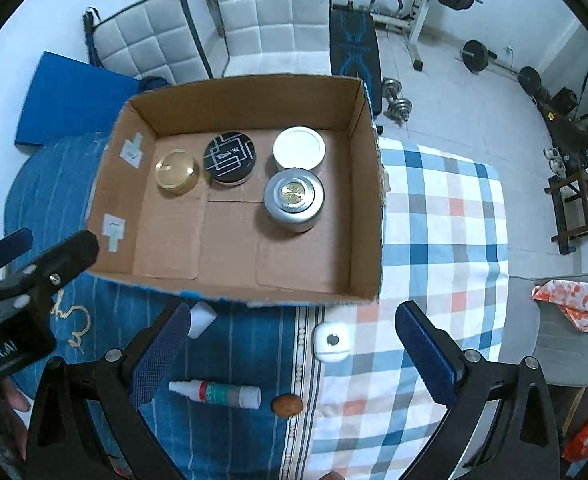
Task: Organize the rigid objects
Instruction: 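Lift both tools out of the box, then move both tools toward the spray bottle and walnut on the bed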
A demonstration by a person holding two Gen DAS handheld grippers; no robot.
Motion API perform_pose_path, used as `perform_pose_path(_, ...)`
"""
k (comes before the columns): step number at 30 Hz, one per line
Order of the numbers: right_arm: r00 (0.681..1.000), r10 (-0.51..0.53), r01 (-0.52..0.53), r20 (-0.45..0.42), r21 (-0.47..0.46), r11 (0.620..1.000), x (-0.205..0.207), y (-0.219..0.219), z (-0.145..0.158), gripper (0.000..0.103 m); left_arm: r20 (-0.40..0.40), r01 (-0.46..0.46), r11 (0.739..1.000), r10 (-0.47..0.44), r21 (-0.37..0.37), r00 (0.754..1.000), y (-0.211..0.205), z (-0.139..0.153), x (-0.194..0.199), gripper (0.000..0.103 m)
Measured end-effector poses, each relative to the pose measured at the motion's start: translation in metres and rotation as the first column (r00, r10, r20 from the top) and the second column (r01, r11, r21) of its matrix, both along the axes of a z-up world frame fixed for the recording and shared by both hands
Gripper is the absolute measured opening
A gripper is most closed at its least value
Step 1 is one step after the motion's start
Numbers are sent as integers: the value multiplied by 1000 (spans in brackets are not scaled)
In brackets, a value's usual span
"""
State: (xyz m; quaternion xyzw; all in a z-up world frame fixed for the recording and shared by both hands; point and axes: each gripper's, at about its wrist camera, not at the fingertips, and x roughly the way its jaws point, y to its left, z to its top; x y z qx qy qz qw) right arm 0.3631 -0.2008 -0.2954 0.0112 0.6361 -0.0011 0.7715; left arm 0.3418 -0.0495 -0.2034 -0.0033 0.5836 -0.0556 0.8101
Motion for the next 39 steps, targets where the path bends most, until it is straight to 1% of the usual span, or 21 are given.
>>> perform_pose_path(3,1000,-7,6,30,7,1000,-14,-2,15,103,40,0,1000,0,3,999,-1,13,-19,102)
perform_pose_path(7,997,-7,7,71,10,1000,-31,-4,35,103,63,-7,1000,9,-28,998,4,28,-39,102)
perform_pose_path(14,990,19,-20,138,4,1000,-55,1,67,103,145,6,1000,-3,-20,989,5,65,-63,102)
perform_pose_path(18,991,28,-31,134,22,999,-66,0,70,103,174,14,1000,-9,-26,985,5,77,-75,102)
perform_pose_path(20,994,25,-29,110,31,999,-74,-4,60,103,190,26,1000,-26,5,981,3,73,-84,102)
perform_pose_path(21,995,23,-26,94,28,999,-78,-7,52,103,192,32,999,-37,30,981,1,65,-89,102)
perform_pose_path(22,998,18,-19,60,21,1000,-85,-12,35,103,190,42,998,-52,56,980,-1,55,-94,102)
perform_pose_path(23,1000,10,-11,25,18,1000,-90,-16,20,103,176,55,994,-70,90,982,-4,38,-100,102)
perform_pose_path(25,998,-6,7,-61,21,1000,-105,-26,-18,103,98,87,986,-102,141,990,-11,-5,-108,102)
perform_pose_path(26,994,-14,16,-111,21,1000,-114,-31,-41,103,26,125,978,-131,164,991,-16,-37,-112,102)
perform_pose_path(27,988,-24,29,-153,32,999,-122,-36,-60,103,-35,157,970,-153,185,988,-21,-62,-114,102)
perform_pose_path(28,981,-39,49,-188,48,998,-130,-41,-77,101,-103,197,958,-179,208,978,-27,-88,-117,100)
perform_pose_path(29,974,-56,70,-221,56,996,-138,-46,-95,97,-177,249,943,-212,222,961,-33,-118,-122,92)
perform_pose_path(30,968,-68,84,-242,55,995,-143,-50,-108,95,-225,289,930,-239,229,945,-39,-138,-125,90)
perform_pose_path(31,963,-81,98,-258,52,994,-148,-54,-120,90,-257,319,918,-258,234,931,-44,-156,-129,90)
perform_pose_path(32,956,-99,117,-275,48,992,-151,-58,-132,89,-283,347,908,-277,236,918,-51,-172,-132,90)
perform_pose_path(33,951,-113,133,-287,48,990,-153,-62,-140,88,-299,370,898,-295,236,907,-55,-182,-133,90)
perform_pose_path(35,943,-133,159,-304,59,986,-156,-67,-152,88,-342,426,874,-337,232,877,-68,-204,-134,89)
perform_pose_path(37,938,-137,164,-319,60,985,-158,-69,-161,88,-367,468,855,-370,225,853,-81,-218,-134,74)
perform_pose_path(38,937,-133,160,-324,60,985,-158,-69,-164,88,-376,481,848,-380,224,845,-85,-223,-133,59)
perform_pose_path(39,936,-129,158,-328,62,986,-158,-69,-166,88,-390,490,845,-386,215,836,-90,-228,-133,51)
